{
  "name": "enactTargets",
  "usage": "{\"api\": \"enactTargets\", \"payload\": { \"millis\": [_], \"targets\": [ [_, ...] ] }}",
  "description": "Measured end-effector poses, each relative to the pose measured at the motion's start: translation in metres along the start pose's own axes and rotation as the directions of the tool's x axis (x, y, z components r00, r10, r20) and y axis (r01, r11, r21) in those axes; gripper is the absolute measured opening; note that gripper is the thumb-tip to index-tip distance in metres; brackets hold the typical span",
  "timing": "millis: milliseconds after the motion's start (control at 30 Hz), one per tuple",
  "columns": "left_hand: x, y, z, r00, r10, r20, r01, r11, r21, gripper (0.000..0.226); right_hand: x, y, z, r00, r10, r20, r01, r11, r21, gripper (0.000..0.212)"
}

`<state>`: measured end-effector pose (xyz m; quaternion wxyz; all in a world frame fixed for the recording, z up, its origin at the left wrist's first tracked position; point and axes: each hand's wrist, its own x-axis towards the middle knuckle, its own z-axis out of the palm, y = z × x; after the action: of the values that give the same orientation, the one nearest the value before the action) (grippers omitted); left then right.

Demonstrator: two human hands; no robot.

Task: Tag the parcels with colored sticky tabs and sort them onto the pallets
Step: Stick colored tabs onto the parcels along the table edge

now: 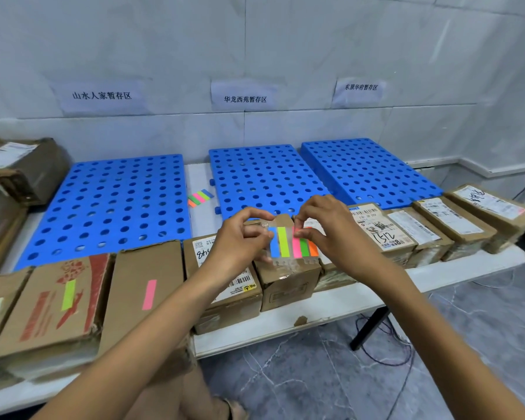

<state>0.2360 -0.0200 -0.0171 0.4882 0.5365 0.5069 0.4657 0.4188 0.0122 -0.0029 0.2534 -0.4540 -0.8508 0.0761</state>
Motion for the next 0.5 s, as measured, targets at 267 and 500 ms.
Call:
{"api": "enactTargets", "payload": {
  "millis": [267, 500],
  "targets": [
    [-0.001, -0.002, -0.005, 1.000, -0.004, -0.010, 0.003, 0.997, -0.079, 0.016, -0.005, -0.007, 0.011, 0.996, -0.021, -0.084, 0.023, 1.000, 0.020, 0.009],
    [0.003, -0.003, -0.019, 0.997, -0.063, -0.051, 0.054, 0.985, -0.163, 0.022, 0.007, -0.028, 0.010, 0.997, 0.054, -0.061, -0.030, 0.942, 0.334, 0.007]
  ]
}}
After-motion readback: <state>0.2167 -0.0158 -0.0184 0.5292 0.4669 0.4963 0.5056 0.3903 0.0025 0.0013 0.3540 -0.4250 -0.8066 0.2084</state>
